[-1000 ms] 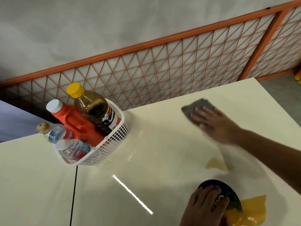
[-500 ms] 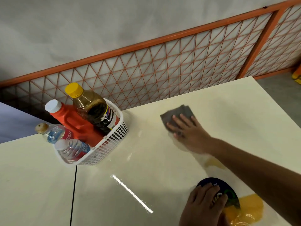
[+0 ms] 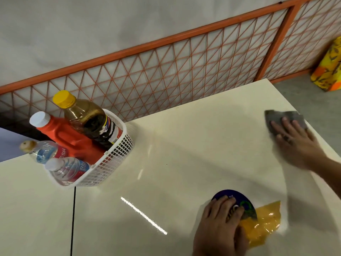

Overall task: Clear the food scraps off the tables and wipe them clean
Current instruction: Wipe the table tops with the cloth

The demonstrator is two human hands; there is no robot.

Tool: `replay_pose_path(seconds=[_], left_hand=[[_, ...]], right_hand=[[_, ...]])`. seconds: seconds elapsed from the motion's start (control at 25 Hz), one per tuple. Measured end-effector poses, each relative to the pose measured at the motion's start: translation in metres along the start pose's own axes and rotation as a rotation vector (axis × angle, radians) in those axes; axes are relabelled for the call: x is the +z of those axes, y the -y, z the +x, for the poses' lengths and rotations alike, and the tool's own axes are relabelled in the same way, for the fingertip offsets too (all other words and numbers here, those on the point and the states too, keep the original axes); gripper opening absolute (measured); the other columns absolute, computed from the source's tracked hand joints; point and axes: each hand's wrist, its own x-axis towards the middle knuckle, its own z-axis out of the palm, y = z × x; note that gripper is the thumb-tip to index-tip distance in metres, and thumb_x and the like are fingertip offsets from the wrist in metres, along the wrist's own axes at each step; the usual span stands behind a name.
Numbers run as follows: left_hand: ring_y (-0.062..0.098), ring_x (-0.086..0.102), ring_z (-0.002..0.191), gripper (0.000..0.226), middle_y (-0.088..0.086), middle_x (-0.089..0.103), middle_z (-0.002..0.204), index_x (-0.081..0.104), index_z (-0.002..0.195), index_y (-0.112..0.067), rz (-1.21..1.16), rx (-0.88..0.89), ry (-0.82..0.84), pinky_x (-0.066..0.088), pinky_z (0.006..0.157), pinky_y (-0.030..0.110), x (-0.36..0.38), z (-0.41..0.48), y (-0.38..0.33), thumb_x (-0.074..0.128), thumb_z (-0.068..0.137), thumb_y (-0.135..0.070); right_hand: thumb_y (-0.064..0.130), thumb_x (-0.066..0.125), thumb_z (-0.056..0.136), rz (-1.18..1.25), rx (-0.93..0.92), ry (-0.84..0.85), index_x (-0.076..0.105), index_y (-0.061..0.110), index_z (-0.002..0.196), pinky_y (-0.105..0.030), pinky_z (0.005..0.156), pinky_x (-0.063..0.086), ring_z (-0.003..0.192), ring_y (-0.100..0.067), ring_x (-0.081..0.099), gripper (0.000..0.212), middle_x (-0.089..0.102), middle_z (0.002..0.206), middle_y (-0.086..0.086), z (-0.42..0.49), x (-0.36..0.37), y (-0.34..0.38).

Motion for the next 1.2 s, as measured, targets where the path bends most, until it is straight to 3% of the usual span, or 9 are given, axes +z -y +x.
replay_pose_path(seconds=[0.12,0.2,0.32,0.44,0.6,0.76,0.88,1.04,1.2], left_hand=[[0.013,0.040,0.138,0.048,-0.009,0.048,0.144,0.055,0.132,-0.036,-0.046,0.039,-0.035,0.029,0.116,0.032,0.000,-0.002,-0.001,0.057,0.085,-0.046],[0.014,0.040,0.138,0.050,-0.007,0.049,0.144,0.056,0.133,-0.033,-0.075,0.047,-0.049,0.032,0.115,0.033,0.001,-0.003,0.001,0.060,0.084,-0.044],[0.012,0.038,0.140,0.052,-0.008,0.047,0.147,0.052,0.136,-0.035,-0.061,0.041,-0.020,0.032,0.115,0.033,-0.003,-0.003,0.002,0.058,0.085,-0.047],[0.011,0.036,0.140,0.053,-0.010,0.044,0.148,0.050,0.138,-0.037,-0.027,0.029,0.016,0.031,0.115,0.032,-0.004,-0.002,0.001,0.055,0.087,-0.051],[0.010,0.041,0.137,0.054,-0.013,0.048,0.144,0.055,0.132,-0.039,-0.044,-0.008,0.064,0.026,0.115,0.028,-0.007,-0.001,-0.005,0.060,0.081,-0.053],[0.009,0.043,0.136,0.053,-0.013,0.050,0.142,0.057,0.129,-0.040,-0.072,-0.025,0.030,0.031,0.113,0.031,-0.006,0.001,-0.006,0.063,0.076,-0.048],[0.010,0.039,0.139,0.055,-0.012,0.048,0.145,0.055,0.132,-0.037,-0.068,-0.003,0.009,0.027,0.116,0.031,-0.004,0.000,-0.004,0.062,0.078,-0.045],[0.012,0.041,0.139,0.054,-0.008,0.049,0.145,0.055,0.134,-0.035,-0.083,0.022,0.004,0.027,0.117,0.032,-0.003,-0.002,-0.002,0.063,0.082,-0.045],[0.010,0.048,0.132,0.054,-0.011,0.054,0.139,0.059,0.127,-0.038,-0.061,0.020,0.019,0.029,0.114,0.029,-0.005,-0.002,-0.006,0.063,0.075,-0.050]], right_hand=[[0.063,0.004,0.098,0.069,0.302,0.038,0.004,0.047,0.158,-0.054,0.123,0.006,0.157,-0.027,0.000,0.063,0.001,0.170,0.001,0.040,-0.015,0.004],[0.057,0.014,0.103,0.091,0.323,0.040,0.009,0.040,0.160,-0.056,0.123,0.003,0.156,-0.028,-0.003,0.060,0.000,0.170,-0.002,0.050,-0.014,0.041],[0.056,0.008,0.102,0.061,0.040,0.042,0.011,0.041,0.160,-0.055,0.121,0.008,0.156,-0.033,0.007,0.060,0.009,0.170,-0.005,0.026,0.009,0.112],[0.056,0.002,0.104,-0.030,-0.416,0.125,0.005,0.046,0.158,-0.052,0.122,0.009,0.156,-0.029,0.010,0.055,0.014,0.169,0.000,-0.041,0.032,0.169],[0.052,0.016,0.108,-0.161,-0.689,0.070,0.015,0.042,0.160,-0.048,0.119,0.013,0.155,-0.023,0.014,0.053,0.019,0.167,0.006,-0.092,0.025,0.114],[0.050,0.017,0.107,-0.149,-0.485,0.074,0.018,0.040,0.160,-0.043,0.121,0.014,0.156,-0.019,0.011,0.053,0.019,0.168,0.006,-0.100,0.004,0.019],[0.056,0.011,0.103,-0.071,-0.250,0.102,0.006,0.050,0.158,-0.038,0.124,0.005,0.156,-0.011,-0.001,0.055,0.013,0.169,0.009,-0.073,-0.010,-0.019],[0.065,0.003,0.099,0.028,0.032,0.044,-0.002,0.055,0.155,-0.044,0.125,0.002,0.156,-0.016,-0.005,0.056,-0.003,0.169,0.010,0.021,-0.020,0.004],[0.057,0.008,0.104,0.036,0.108,0.066,0.000,0.045,0.159,-0.053,0.124,-0.001,0.156,-0.025,-0.006,0.057,-0.006,0.170,0.002,0.118,-0.019,0.081]])
